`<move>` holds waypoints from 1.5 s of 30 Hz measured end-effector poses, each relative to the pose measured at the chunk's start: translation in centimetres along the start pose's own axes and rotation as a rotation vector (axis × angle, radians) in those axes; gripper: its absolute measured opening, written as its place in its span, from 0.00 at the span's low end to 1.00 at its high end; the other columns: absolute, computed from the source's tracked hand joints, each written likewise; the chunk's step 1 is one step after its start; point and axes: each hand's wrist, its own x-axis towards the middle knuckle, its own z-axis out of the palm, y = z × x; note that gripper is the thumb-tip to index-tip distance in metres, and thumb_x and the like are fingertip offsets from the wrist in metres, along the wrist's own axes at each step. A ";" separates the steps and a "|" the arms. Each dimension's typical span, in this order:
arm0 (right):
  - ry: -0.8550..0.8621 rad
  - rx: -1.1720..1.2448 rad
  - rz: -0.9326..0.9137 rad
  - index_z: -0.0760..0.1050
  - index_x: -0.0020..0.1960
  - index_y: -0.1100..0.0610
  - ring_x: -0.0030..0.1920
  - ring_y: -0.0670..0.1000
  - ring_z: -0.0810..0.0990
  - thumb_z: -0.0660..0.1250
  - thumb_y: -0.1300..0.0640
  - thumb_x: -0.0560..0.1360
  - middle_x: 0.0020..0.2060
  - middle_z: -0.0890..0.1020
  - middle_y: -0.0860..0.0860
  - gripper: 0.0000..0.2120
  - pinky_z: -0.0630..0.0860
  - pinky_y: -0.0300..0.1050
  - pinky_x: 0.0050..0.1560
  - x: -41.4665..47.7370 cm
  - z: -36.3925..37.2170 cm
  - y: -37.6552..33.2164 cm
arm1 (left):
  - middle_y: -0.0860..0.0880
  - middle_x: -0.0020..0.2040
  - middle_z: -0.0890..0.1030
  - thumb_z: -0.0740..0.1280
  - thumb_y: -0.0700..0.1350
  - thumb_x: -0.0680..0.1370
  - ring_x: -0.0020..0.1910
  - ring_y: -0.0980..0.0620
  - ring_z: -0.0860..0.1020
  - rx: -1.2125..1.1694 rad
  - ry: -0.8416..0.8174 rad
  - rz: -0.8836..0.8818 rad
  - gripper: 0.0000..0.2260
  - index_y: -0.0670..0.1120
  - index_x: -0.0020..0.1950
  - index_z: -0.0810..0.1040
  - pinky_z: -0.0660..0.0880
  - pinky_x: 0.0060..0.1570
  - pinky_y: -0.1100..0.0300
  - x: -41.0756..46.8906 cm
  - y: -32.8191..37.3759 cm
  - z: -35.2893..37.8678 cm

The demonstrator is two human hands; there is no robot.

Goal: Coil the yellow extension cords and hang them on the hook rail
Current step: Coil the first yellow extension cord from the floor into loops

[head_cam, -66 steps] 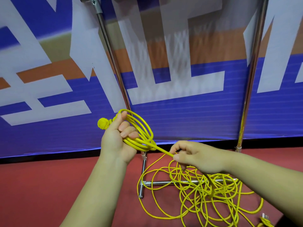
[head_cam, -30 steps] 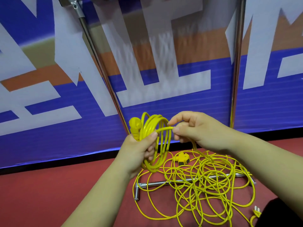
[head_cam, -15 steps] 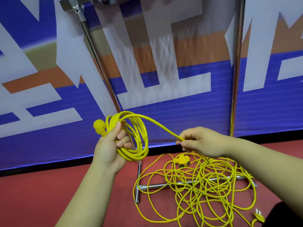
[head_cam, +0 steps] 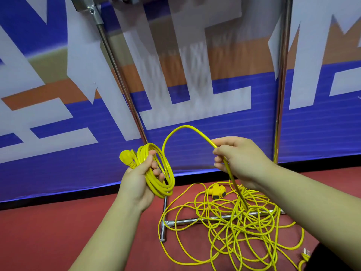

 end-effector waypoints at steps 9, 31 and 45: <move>-0.137 -0.284 -0.162 0.82 0.56 0.47 0.34 0.49 0.83 0.66 0.62 0.79 0.32 0.83 0.51 0.12 0.83 0.44 0.41 -1.0 1.2 0.4 | 0.51 0.30 0.65 0.68 0.48 0.74 0.21 0.58 0.61 0.043 -0.098 -0.076 0.15 0.44 0.58 0.81 0.62 0.20 0.67 -1.4 -0.4 2.3; -0.339 -0.614 -0.396 0.85 0.52 0.47 0.31 0.41 0.79 0.68 0.57 0.78 0.29 0.81 0.35 0.09 0.70 0.29 0.34 -3.0 2.4 -0.2 | 0.47 0.30 0.68 0.64 0.55 0.81 0.24 0.54 0.68 0.007 -0.011 -0.149 0.15 0.42 0.52 0.79 0.67 0.22 0.63 -1.9 -1.9 4.5; -0.482 -0.666 -0.465 0.76 0.66 0.40 0.34 0.42 0.81 0.64 0.58 0.81 0.36 0.83 0.40 0.19 0.71 0.28 0.39 -3.2 2.3 1.5 | 0.48 0.35 0.77 0.63 0.41 0.82 0.32 0.51 0.82 -0.213 0.096 0.070 0.06 0.43 0.46 0.75 0.83 0.38 0.54 -1.0 0.9 4.0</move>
